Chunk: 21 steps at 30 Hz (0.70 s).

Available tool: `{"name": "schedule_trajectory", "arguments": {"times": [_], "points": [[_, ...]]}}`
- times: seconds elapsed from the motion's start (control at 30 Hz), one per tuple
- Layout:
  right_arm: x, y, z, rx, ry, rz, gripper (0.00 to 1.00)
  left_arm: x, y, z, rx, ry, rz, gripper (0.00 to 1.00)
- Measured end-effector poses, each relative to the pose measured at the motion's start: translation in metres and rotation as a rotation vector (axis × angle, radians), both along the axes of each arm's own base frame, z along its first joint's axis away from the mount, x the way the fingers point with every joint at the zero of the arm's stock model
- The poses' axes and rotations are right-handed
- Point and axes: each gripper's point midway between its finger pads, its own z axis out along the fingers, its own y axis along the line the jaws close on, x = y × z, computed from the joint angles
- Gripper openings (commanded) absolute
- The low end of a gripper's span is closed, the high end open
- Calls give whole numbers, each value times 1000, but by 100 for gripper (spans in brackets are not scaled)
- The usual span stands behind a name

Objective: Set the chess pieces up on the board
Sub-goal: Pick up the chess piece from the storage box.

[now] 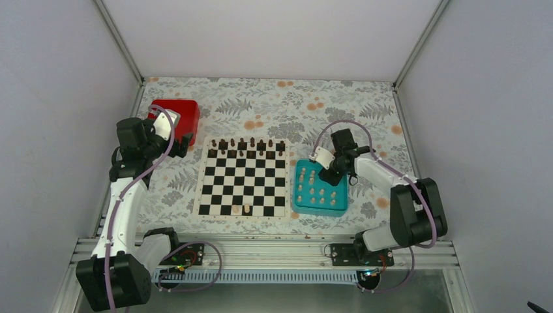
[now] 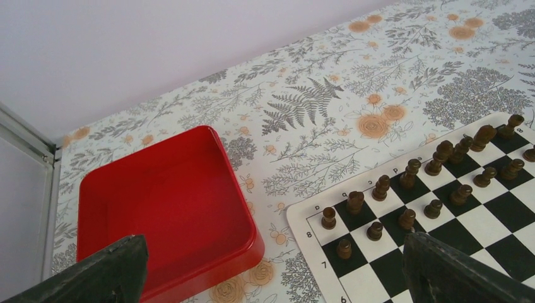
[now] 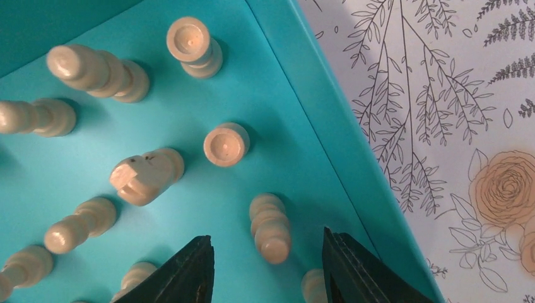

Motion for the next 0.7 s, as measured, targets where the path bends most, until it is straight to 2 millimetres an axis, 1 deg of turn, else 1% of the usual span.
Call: {"name": "schedule_trajectory", "arguments": {"times": [0.13, 0.2, 0.3, 0.5, 0.53, 0.6, 0.7], "points": [[3, 0, -5, 1, 6, -2, 41, 0, 0, 0, 0, 0, 0, 100], [4, 1, -7, 6, 11, -1, 37, 0, 0, 0, 0, 0, 0, 100], [7, 5, -6, 23, 14, 6, 31, 0, 0, 0, 0, 0, -1, 100], [13, 11, -2, 46, 8, 18, 14, 0, -1, 0, -3, -1, -5, 100], [13, 11, -2, 47, 10, 17, 14, 0, -1, 0, -4, -1, -7, 100], [13, 11, -2, 46, 17, 16, 21, 0, -1, 0, -3, -1, -7, 100], [11, 10, -2, 42, 26, 15, 24, 0, -2, 0, -5, -1, -10, 100]]}}
